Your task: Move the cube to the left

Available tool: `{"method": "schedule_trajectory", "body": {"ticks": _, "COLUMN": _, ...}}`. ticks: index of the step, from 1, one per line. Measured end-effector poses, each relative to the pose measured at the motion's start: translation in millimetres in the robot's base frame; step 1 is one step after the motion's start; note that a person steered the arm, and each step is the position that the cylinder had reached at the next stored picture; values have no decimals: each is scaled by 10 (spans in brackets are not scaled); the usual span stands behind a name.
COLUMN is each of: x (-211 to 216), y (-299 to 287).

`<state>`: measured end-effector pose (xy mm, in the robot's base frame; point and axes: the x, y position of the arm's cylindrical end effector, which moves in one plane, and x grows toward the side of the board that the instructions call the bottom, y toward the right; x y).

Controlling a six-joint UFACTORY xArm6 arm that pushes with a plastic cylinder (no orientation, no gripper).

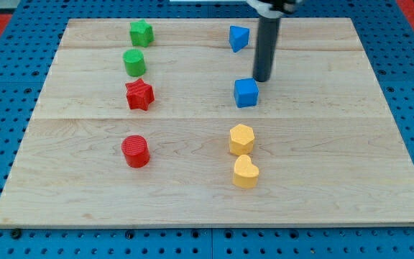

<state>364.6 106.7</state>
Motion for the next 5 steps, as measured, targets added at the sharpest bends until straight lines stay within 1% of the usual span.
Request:
{"method": "schedule_trajectory", "body": {"ticks": 1, "x": 99, "y": 443}}
{"method": "schedule_trajectory", "body": {"ticks": 2, "x": 112, "y": 443}}
{"method": "schedule_trajectory", "body": {"ticks": 3, "x": 287, "y": 332}}
{"method": "schedule_trajectory", "body": {"ticks": 5, "x": 356, "y": 168}}
